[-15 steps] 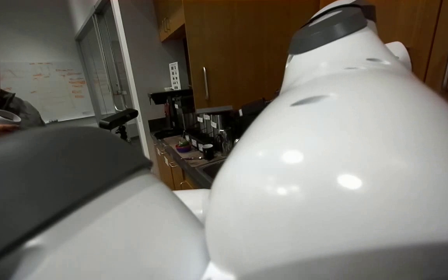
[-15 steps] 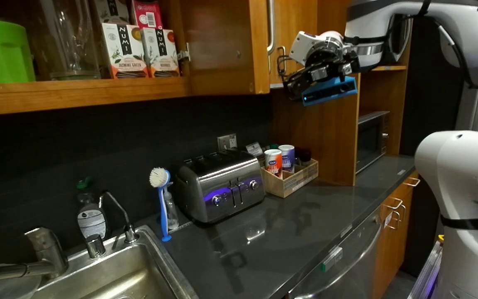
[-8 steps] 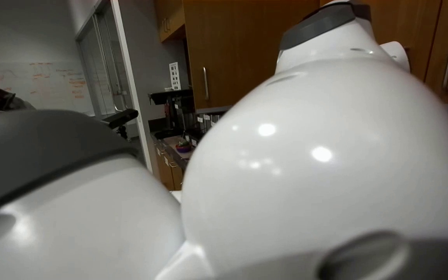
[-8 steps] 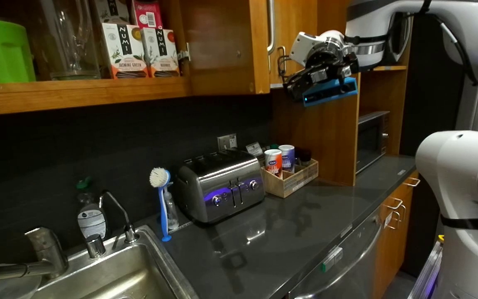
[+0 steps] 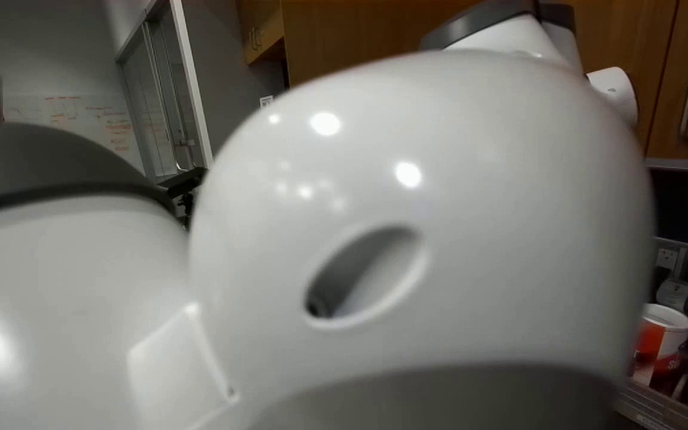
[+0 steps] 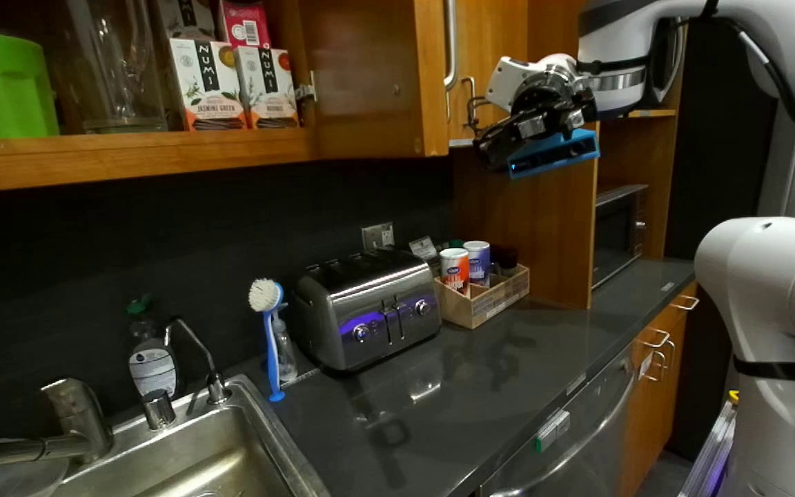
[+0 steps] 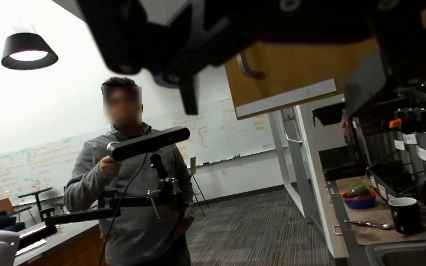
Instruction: Open the second cabinet door from the left
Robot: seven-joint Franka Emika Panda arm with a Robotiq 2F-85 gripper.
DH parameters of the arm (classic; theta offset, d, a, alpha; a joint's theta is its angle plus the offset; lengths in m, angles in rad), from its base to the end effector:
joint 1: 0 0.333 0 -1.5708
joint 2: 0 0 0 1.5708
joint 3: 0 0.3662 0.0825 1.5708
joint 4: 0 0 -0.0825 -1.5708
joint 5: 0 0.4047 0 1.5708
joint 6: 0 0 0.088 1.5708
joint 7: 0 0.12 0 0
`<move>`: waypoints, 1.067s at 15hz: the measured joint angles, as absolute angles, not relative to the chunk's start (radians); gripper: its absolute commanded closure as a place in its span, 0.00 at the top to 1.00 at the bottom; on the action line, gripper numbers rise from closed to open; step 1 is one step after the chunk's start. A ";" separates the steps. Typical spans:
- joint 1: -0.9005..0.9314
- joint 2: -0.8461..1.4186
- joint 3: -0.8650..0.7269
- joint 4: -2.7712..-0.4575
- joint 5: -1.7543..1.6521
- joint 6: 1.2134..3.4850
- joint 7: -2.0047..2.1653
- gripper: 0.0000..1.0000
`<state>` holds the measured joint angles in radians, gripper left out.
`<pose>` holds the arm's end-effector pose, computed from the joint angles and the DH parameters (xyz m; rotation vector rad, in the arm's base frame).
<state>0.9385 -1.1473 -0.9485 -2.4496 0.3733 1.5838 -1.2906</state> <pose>0.3054 -0.0576 0.5517 -1.3176 -1.4857 -0.6262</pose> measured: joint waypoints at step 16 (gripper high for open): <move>0.653 -0.937 -0.770 -2.485 0.553 1.583 -1.414 1.00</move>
